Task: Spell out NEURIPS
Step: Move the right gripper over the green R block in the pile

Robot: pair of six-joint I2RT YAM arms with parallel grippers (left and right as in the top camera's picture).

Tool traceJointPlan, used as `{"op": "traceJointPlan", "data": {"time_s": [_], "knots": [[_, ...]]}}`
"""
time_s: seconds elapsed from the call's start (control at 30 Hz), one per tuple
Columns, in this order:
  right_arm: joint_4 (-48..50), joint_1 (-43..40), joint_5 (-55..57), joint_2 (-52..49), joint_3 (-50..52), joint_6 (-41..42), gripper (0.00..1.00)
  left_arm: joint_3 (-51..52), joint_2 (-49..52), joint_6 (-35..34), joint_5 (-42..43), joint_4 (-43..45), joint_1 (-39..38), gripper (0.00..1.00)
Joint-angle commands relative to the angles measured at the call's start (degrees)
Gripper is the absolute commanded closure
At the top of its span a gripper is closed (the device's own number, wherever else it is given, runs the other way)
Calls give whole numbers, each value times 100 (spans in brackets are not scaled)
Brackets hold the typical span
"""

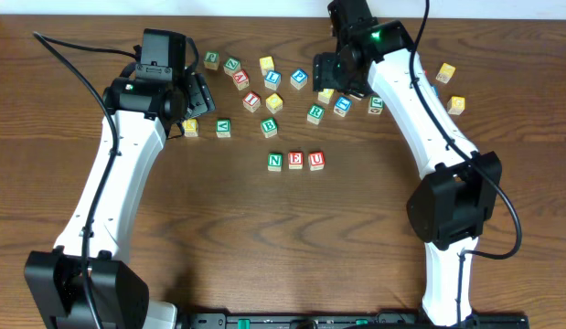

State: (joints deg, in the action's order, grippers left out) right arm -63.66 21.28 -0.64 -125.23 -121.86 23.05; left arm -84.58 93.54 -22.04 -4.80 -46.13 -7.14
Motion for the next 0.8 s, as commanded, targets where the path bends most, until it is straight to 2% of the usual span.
{"op": "traceJointPlan", "data": {"time_s": [0.0,0.77], "knots": [[52,85,-15,-94,-101,72,25,-98,68,37,9,0,15,19],[431,245,-37,-927,-101,330,30,-87,68,37,11,-4,15,19]]}}
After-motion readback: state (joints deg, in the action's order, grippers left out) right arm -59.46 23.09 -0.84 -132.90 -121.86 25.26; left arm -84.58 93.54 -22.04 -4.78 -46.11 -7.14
